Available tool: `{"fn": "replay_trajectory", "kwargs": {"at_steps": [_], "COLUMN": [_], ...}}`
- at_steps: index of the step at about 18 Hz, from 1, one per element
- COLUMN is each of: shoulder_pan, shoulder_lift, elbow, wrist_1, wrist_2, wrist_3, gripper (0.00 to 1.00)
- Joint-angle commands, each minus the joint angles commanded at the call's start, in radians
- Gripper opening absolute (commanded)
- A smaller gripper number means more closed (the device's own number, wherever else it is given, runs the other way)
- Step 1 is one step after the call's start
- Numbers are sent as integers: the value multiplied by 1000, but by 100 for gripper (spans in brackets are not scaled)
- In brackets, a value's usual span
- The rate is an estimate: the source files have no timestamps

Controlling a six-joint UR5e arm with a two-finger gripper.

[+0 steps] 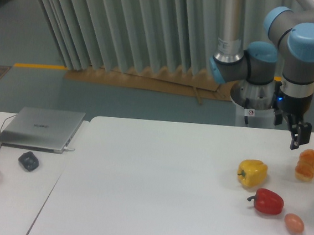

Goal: Place the yellow pepper in a basket

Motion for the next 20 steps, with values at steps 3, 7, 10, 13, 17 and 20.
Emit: {"fn": "replay_trajectory", "kwargs": {"at_steps": [3, 7, 10, 13, 17, 20], "shoulder_pan": [2, 2, 0, 0, 5, 14], "shoulder_lift": [0, 0, 0, 0, 0, 11], "elbow": [-2, 0, 0, -2, -3, -24], "wrist_1": [0, 0, 0, 0, -2, -2], "wrist_2": [0, 2, 2, 2, 5, 6], "wrist_3": [0, -2, -2, -2, -29, -210], "gripper": [100, 100, 100, 100, 100, 100]}}
